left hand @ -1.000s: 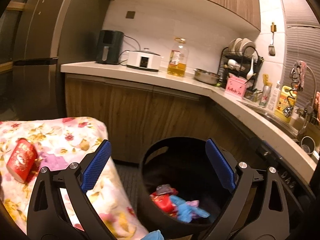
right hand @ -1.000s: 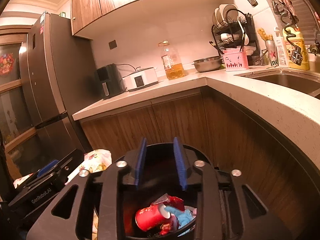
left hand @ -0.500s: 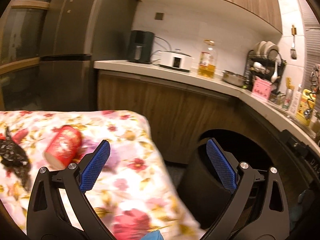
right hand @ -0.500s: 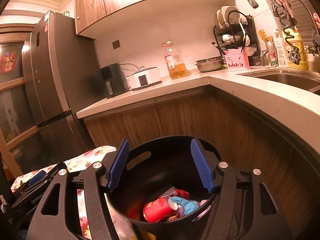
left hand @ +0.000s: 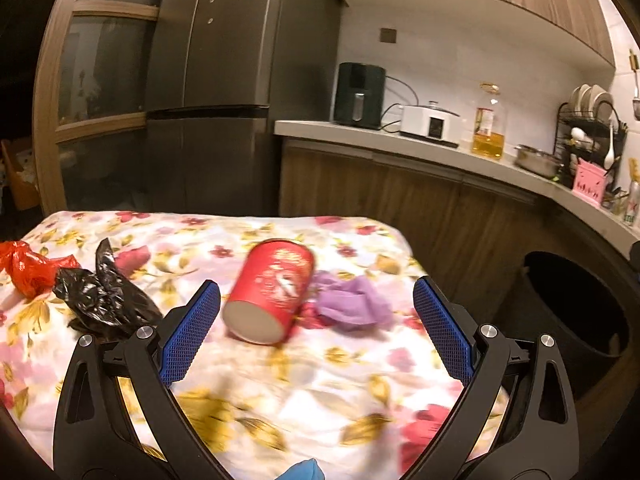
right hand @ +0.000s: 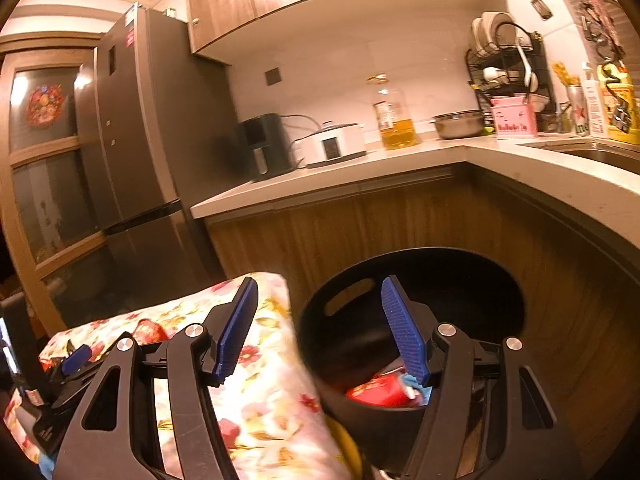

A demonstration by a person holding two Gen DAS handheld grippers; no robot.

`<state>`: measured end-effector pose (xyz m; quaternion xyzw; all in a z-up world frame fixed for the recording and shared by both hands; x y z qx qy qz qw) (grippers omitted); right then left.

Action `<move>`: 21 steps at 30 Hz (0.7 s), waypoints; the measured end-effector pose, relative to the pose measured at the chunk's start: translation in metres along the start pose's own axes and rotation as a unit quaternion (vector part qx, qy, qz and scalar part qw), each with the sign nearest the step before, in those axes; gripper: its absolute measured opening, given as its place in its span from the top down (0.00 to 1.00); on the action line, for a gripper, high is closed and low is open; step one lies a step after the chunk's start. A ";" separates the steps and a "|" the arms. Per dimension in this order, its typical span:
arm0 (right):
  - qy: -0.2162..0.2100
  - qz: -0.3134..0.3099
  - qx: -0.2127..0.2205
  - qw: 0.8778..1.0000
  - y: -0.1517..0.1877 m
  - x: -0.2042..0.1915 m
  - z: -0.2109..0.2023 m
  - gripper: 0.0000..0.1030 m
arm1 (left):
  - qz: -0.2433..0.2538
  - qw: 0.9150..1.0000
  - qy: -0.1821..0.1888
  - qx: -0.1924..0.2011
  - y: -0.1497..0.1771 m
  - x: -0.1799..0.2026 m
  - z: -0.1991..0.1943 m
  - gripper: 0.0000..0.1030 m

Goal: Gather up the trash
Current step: 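Move both open tools back over the sheet, then grasp the red paper cup with the left tool while the right tool grasps the purple gloves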

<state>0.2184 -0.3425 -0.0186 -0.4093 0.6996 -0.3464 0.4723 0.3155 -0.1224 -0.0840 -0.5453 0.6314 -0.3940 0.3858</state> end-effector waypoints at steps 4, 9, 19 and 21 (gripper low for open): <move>-0.013 -0.013 -0.009 1.000 0.009 -0.021 0.008 0.38 | 0.003 1.000 -0.004 -0.014 0.005 -0.013 0.014 0.08; -0.026 -0.030 -0.017 0.999 0.017 -0.043 0.019 0.38 | 0.002 0.999 0.002 -0.039 0.008 -0.023 0.034 0.08; -0.039 -0.039 -0.028 0.998 0.028 -0.067 0.038 0.38 | -0.016 0.997 0.021 -0.070 0.008 -0.037 0.064 0.08; -0.040 -0.041 -0.030 0.998 0.030 -0.070 0.041 0.38 | -0.020 0.997 0.028 -0.075 0.010 -0.038 0.068 0.08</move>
Point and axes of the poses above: each gripper's, at about its wrist camera, not at the fingertips, and z roughly the way its jaws point, x to its right, y to its underside, the point moved 3 cm from there along z, roughly the way its jaws point, and after that the axes turned 9 degrees about z, right-handed, at the moved point
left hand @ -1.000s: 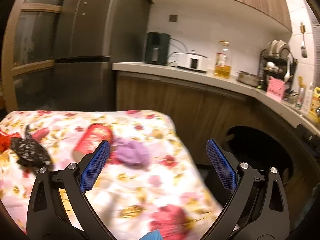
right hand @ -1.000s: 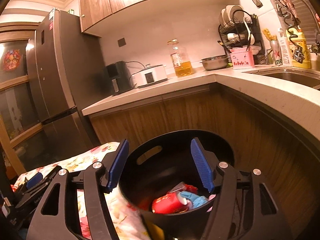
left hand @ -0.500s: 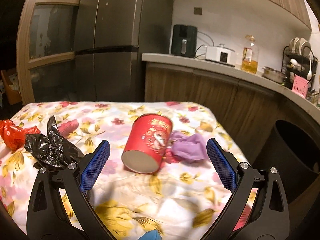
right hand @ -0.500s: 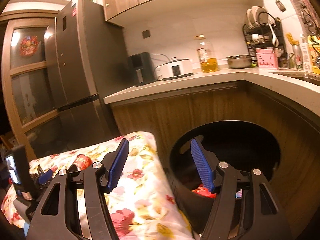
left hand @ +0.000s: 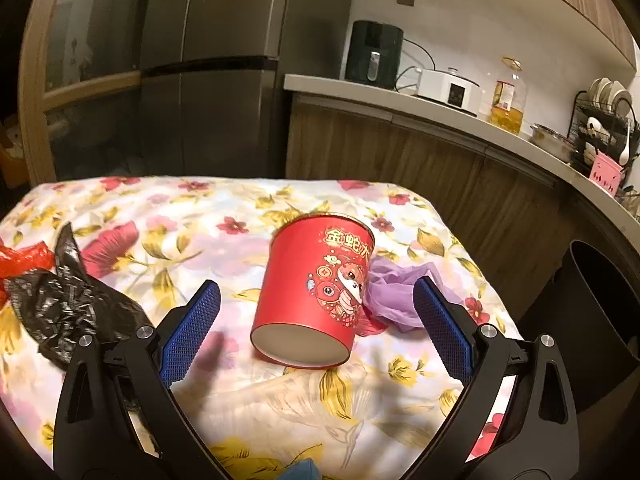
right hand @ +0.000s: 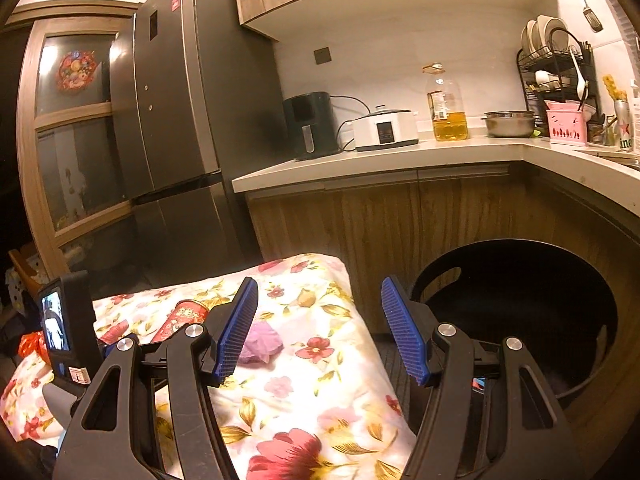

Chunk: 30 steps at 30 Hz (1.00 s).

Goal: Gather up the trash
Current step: 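Grasp the red paper cup with the left tool while the right tool grasps the purple gloves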

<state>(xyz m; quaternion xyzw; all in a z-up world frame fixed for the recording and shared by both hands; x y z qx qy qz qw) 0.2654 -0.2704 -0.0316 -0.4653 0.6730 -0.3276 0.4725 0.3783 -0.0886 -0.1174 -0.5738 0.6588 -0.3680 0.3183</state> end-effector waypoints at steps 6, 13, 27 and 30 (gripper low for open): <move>-0.003 -0.004 -0.009 1.000 0.005 -0.010 0.013 0.38 | -0.020 0.999 0.029 -0.016 0.003 -0.009 0.011 0.11; -0.006 -0.010 -0.019 1.000 0.011 -0.020 0.023 0.38 | -0.040 0.997 0.051 -0.037 0.007 -0.014 0.024 0.24; -0.009 -0.015 -0.047 0.999 0.025 -0.029 0.050 0.38 | -0.062 0.995 0.074 -0.017 0.011 -0.023 0.017 0.42; -0.008 -0.020 -0.061 0.998 0.032 -0.033 0.064 0.38 | -0.069 0.995 0.070 -0.004 0.011 -0.028 0.007 0.42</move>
Point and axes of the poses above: each gripper's, at about its wrist camera, not at the fingertips, and z roughly the way its jaws point, x to its right, y to its underside, the point moved 3 cm from there along z, roughly the way its jaws point, and after that the axes turned 9 degrees about z, right-handed, at the moved point
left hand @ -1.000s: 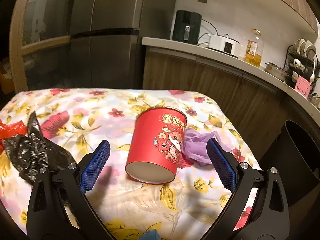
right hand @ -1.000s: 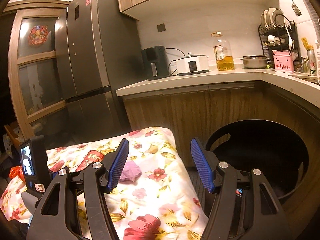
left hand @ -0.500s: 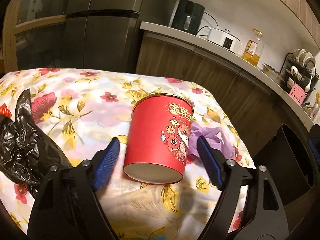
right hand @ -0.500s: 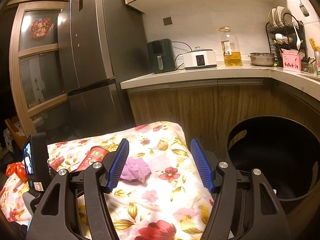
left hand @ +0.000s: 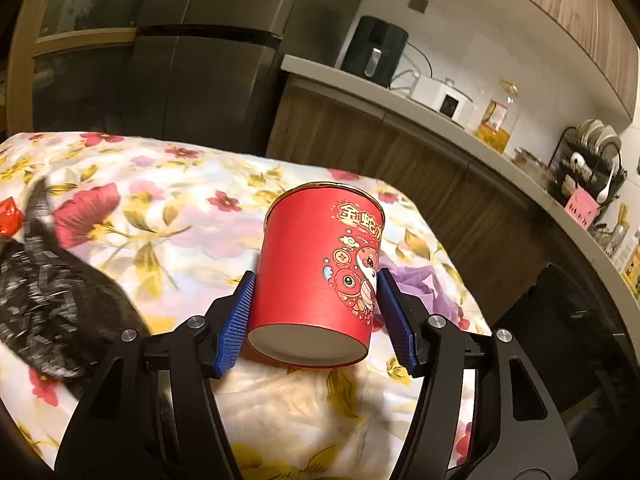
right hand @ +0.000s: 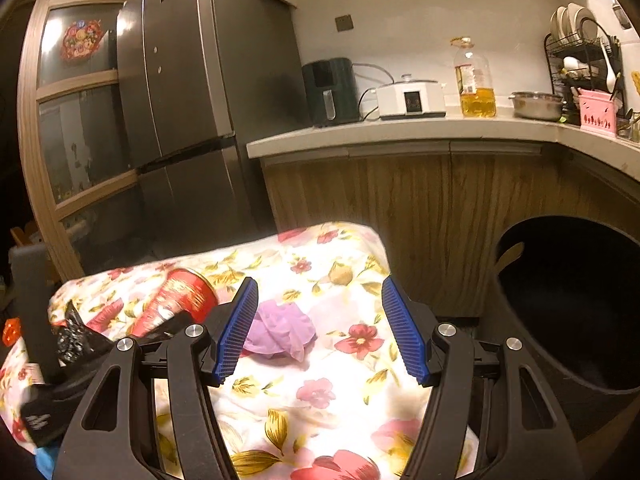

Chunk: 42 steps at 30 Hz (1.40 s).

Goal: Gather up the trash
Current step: 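Grasp the red paper cup with the left tool while the right tool grasps the purple gloves, then carry the red cup and purple gloves over the black bin and open both tools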

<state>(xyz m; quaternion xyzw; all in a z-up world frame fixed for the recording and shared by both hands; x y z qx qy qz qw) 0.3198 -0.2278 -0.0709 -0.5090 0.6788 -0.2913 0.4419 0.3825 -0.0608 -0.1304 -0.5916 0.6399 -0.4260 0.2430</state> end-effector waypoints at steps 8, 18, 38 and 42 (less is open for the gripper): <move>0.008 -0.006 -0.031 0.999 0.011 -0.014 0.041 0.38 | -0.013 0.999 -0.006 0.039 0.000 -0.011 -0.033 0.42; 0.019 -0.030 -0.061 0.997 0.032 -0.025 0.063 0.47 | -0.016 0.997 -0.004 0.069 0.001 -0.017 -0.052 0.42; -0.003 -0.037 -0.070 0.997 0.032 -0.033 0.059 0.96 | -0.013 0.997 -0.008 0.072 0.005 -0.020 -0.060 0.42; -0.010 -0.026 -0.056 0.998 0.024 -0.032 0.042 0.97 | -0.011 0.997 -0.008 0.074 0.004 -0.020 -0.066 0.42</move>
Point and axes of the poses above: each gripper's, at about its wrist camera, not at the fingertips, and z roughly the way its jaws point, x to its right, y to its underside, the point moved 3 cm from there along z, roughly the way its jaws point, and after that the axes turned 9 degrees about z, right-handed, at the moved point
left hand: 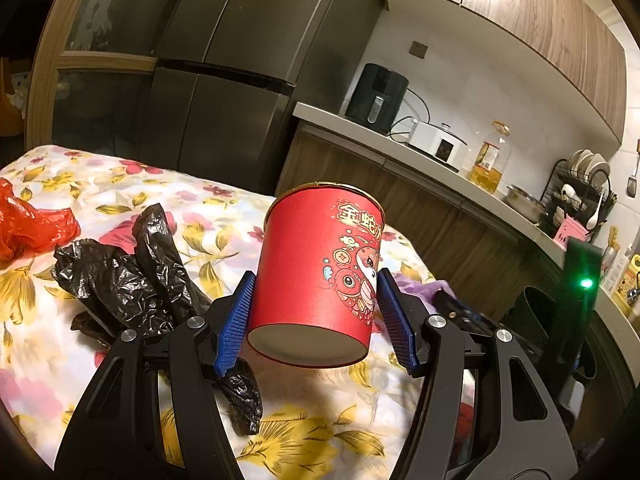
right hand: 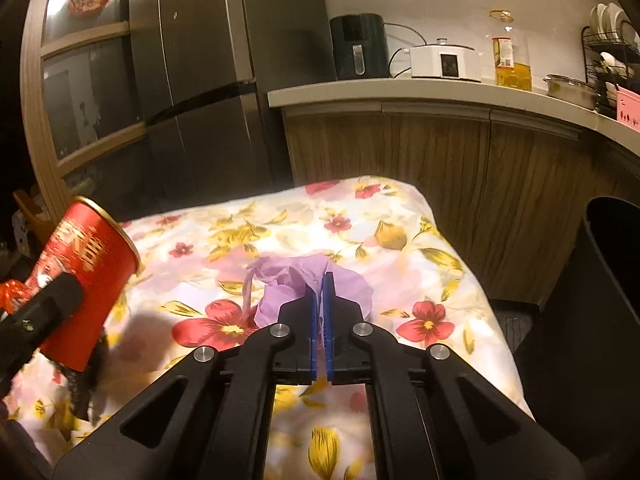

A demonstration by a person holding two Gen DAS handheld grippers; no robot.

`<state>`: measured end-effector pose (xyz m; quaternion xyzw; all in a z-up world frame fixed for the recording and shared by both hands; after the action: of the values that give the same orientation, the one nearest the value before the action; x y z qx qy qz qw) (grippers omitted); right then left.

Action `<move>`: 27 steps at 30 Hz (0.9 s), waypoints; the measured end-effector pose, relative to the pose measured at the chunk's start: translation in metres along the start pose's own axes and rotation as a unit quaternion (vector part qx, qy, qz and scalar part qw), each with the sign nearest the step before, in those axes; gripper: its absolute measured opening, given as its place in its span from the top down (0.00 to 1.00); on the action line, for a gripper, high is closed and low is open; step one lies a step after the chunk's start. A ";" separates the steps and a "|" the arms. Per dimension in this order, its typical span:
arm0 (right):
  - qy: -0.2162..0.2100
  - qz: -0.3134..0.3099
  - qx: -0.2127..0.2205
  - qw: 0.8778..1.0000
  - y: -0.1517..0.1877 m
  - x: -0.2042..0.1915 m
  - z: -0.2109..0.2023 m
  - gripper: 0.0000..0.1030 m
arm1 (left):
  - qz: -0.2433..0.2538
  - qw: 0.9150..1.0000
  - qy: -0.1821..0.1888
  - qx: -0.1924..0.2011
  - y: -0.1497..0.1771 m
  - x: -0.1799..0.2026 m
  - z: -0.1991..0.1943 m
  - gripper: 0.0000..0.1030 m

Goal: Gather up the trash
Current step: 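Carry the red cup and purple gloves over the black bin and open both tools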

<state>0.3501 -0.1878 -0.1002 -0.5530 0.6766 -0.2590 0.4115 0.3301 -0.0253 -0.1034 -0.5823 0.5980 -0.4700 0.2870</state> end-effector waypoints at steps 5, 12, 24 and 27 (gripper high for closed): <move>-0.010 0.001 0.019 1.000 -0.005 0.000 -0.027 0.97 | 0.007 1.000 -0.001 0.005 -0.004 0.005 -0.010 0.42; -0.025 0.007 0.050 0.998 -0.015 0.002 -0.067 0.97 | 0.023 1.000 -0.006 0.006 -0.008 0.019 -0.027 0.42; -0.024 0.018 0.090 0.995 -0.028 0.022 -0.123 0.97 | 0.060 0.998 0.004 0.014 -0.020 0.060 -0.050 0.42; -0.020 0.022 0.100 0.994 -0.031 0.029 -0.135 0.97 | 0.067 0.998 0.010 0.015 -0.022 0.073 -0.052 0.42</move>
<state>0.2514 -0.2380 -0.0120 -0.4992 0.6505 -0.3053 0.4842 0.2818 -0.0813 -0.0479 -0.5318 0.6317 -0.4639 0.3209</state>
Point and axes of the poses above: each gripper's, at about its wrist camera, not at the fingertips, and z roughly the way its jaws point, x to its right, y to its underside, the point moved 3 cm from there along z, roughly the way its jaws point, and after that the axes turned 9 degrees about z, right-handed, at the moved point
